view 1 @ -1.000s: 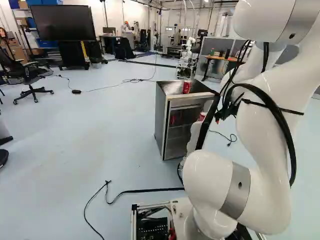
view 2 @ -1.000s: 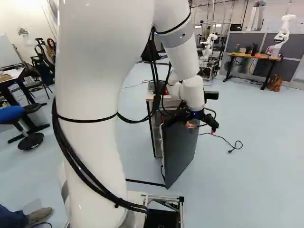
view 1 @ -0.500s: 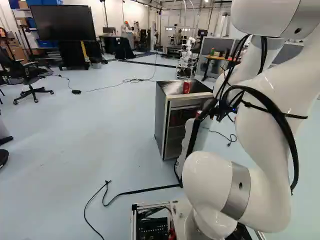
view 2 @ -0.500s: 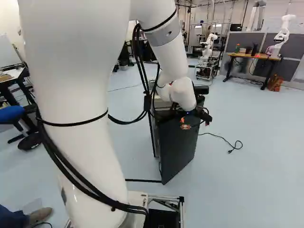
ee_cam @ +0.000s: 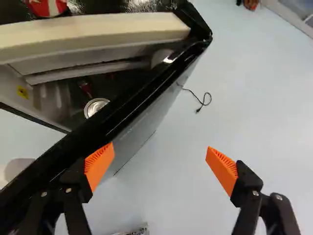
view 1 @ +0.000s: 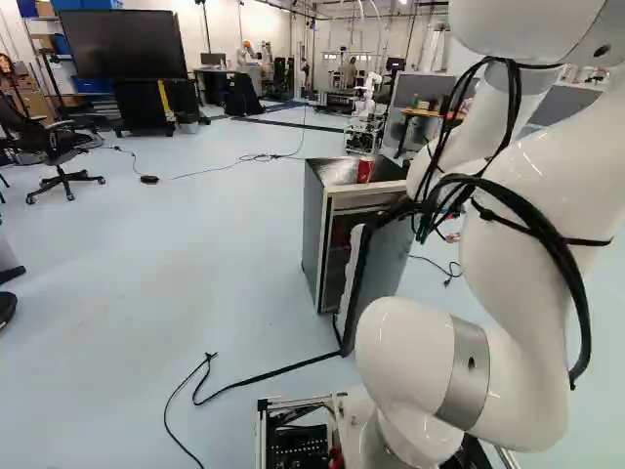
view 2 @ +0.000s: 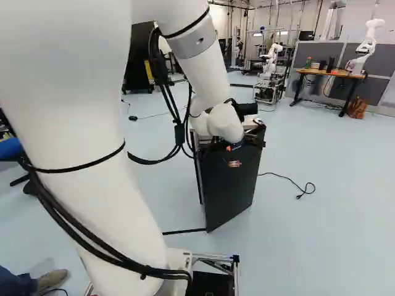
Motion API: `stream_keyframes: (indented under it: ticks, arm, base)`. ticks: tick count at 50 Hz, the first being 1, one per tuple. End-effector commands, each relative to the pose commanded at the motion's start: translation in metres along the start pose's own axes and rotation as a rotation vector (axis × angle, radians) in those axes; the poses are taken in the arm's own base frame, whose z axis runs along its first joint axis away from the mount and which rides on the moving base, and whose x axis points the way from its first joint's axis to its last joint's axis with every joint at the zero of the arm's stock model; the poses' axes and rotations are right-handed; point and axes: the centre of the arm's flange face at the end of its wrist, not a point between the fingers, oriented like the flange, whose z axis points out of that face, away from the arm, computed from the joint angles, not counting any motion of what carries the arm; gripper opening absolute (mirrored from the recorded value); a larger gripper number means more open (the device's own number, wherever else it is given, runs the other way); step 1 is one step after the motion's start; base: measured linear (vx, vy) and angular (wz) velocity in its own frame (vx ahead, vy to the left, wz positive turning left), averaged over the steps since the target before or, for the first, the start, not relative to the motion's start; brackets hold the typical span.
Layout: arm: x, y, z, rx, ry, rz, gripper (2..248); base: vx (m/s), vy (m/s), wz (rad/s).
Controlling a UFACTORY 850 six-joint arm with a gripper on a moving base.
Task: Grab a drink from the fridge
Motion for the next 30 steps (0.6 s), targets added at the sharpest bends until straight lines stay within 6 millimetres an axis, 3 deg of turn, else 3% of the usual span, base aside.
stream_keyframes:
  ticks: [30]
  arm:
    - [-0.026, -0.042, -0.035, 0.047, 0.016, -0.050, 247]
  base:
    - [0.000, 0.000, 0.000]
